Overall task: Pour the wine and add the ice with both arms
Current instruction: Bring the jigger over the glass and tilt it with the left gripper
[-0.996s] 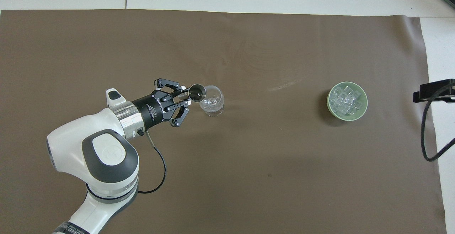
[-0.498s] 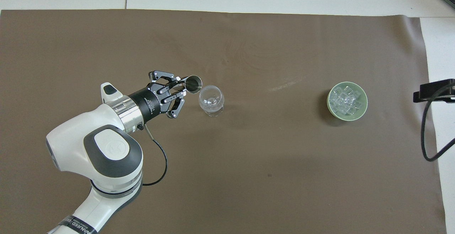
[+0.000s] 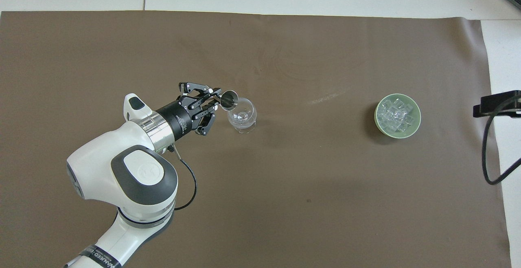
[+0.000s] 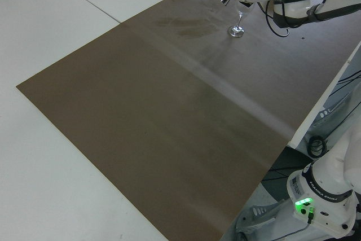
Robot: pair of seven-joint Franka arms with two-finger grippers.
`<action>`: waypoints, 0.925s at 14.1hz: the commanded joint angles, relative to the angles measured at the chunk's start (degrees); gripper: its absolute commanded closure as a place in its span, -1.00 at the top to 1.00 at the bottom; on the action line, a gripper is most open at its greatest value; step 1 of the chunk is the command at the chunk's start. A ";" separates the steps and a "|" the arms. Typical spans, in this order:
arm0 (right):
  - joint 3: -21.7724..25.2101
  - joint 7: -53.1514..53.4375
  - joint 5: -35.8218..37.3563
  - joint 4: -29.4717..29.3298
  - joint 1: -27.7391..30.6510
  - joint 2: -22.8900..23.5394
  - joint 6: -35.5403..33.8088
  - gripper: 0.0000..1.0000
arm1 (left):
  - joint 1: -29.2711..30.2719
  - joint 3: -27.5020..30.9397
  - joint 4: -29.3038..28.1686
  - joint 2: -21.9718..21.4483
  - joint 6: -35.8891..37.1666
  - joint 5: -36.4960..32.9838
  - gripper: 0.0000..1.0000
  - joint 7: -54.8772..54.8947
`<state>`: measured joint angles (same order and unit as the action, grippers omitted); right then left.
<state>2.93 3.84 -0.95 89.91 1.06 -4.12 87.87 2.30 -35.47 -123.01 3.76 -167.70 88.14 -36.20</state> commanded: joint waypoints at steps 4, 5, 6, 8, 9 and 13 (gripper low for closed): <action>-0.20 -1.20 -0.45 0.97 0.26 -1.15 -0.42 1.00 | -0.72 -1.27 1.02 0.81 -5.61 -0.17 -1.00 6.66; -0.20 -1.20 -0.45 0.97 0.26 -1.15 -0.42 1.00 | -0.72 -1.36 1.02 0.81 -6.14 -0.17 -1.00 6.93; -0.20 -1.20 -0.45 0.97 0.26 -1.15 -0.42 1.00 | -0.72 -1.36 1.19 0.81 -6.49 -0.17 -1.00 6.93; -0.20 -1.20 -0.45 0.97 0.26 -1.15 -0.42 1.00 | -0.72 -2.32 1.37 1.08 -8.94 -0.34 -1.00 8.42; -0.20 -1.20 -0.45 0.97 0.26 -1.15 -0.42 1.00 | -0.72 -3.02 2.07 2.21 -11.13 -0.34 -1.00 9.21; -0.20 -1.20 -0.45 0.97 0.26 -1.15 -0.42 1.00 | -0.72 -5.49 3.48 4.50 -15.81 -0.43 -1.00 14.04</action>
<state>2.93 3.84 -0.95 89.91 1.06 -4.12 87.87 1.95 -40.47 -121.25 6.26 -180.99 88.07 -25.09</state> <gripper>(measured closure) 0.000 0.780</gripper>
